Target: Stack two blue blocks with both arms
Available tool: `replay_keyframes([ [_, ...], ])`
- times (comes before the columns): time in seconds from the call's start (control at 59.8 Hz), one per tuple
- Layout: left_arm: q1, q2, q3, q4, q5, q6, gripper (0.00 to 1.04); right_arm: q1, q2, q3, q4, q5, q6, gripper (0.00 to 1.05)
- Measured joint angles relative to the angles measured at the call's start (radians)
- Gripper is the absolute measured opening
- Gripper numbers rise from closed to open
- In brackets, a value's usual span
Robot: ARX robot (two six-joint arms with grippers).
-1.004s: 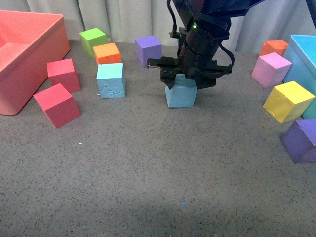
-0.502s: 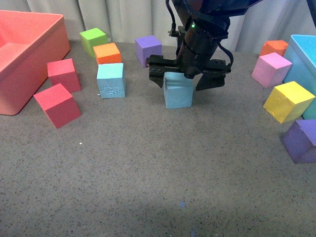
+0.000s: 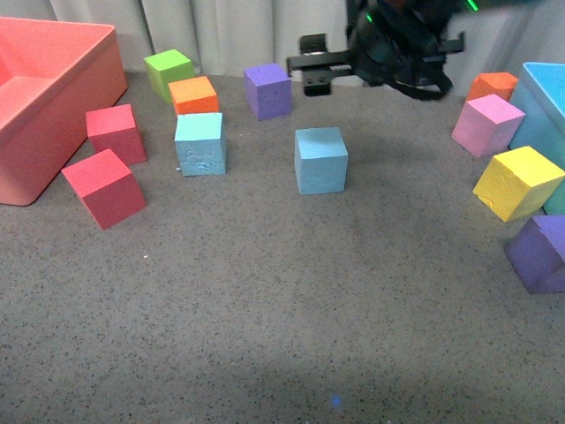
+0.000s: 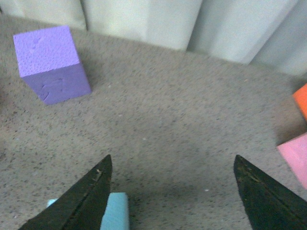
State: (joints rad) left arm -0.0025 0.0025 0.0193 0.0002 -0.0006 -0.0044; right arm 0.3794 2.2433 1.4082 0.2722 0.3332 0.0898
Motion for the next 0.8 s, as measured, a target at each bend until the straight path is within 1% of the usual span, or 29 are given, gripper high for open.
replay_keyframes([
  [0.017,0.0,0.0,0.0,0.0,0.0,0.0,0.98,-0.013,-0.033,-0.111,0.163,-0.004,-0.023,0.67],
  [0.084,0.0,0.0,0.0,0.0,-0.001,0.0,0.98,-0.052,-0.125,-0.363,0.584,-0.027,-0.058,0.52],
  [0.1,0.0,0.0,0.0,0.0,-0.001,0.0,0.98,-0.068,-0.164,-0.441,0.721,-0.038,-0.066,0.47],
  [0.134,0.0,0.0,0.0,0.0,-0.001,0.0,0.98,-0.082,-0.21,-0.504,0.806,-0.047,-0.071,0.42],
  [0.201,0.0,0.0,0.0,0.0,0.0,0.0,0.98,-0.112,-0.301,-0.607,0.896,-0.06,-0.078,0.31],
  [0.351,0.0,0.0,0.0,0.0,0.0,0.0,0.98,-0.16,-0.435,-0.807,0.948,-0.107,-0.085,0.06],
  [0.368,0.0,0.0,0.0,0.0,0.0,0.0,0.98,-0.166,-0.454,-0.843,0.95,-0.119,-0.087,0.01],
  [0.485,0.0,0.0,0.0,0.0,-0.001,0.0,0.98,-0.202,-0.617,-0.991,0.911,-0.166,-0.09,0.01],
  [0.502,0.0,0.0,0.0,0.0,0.0,0.0,0.98,-0.285,-0.949,-1.238,0.835,-0.243,-0.09,0.01],
  [0.519,0.0,0.0,0.0,0.0,0.0,0.0,0.98,-0.288,-0.966,-1.246,0.827,-0.246,-0.09,0.01],
  [0.535,0.0,0.0,0.0,0.0,0.0,0.0,0.98,-0.347,-1.111,-1.311,0.742,-0.318,-0.09,0.01],
  [0.602,0.0,0.0,0.0,0.0,0.0,0.0,0.98,-0.373,-1.173,-1.33,0.702,-0.324,-0.09,0.01],
  [0.803,0.0,0.0,0.0,0.0,0.0,0.0,0.98,-0.377,-1.327,-1.368,0.586,-0.331,-0.09,0.01],
])
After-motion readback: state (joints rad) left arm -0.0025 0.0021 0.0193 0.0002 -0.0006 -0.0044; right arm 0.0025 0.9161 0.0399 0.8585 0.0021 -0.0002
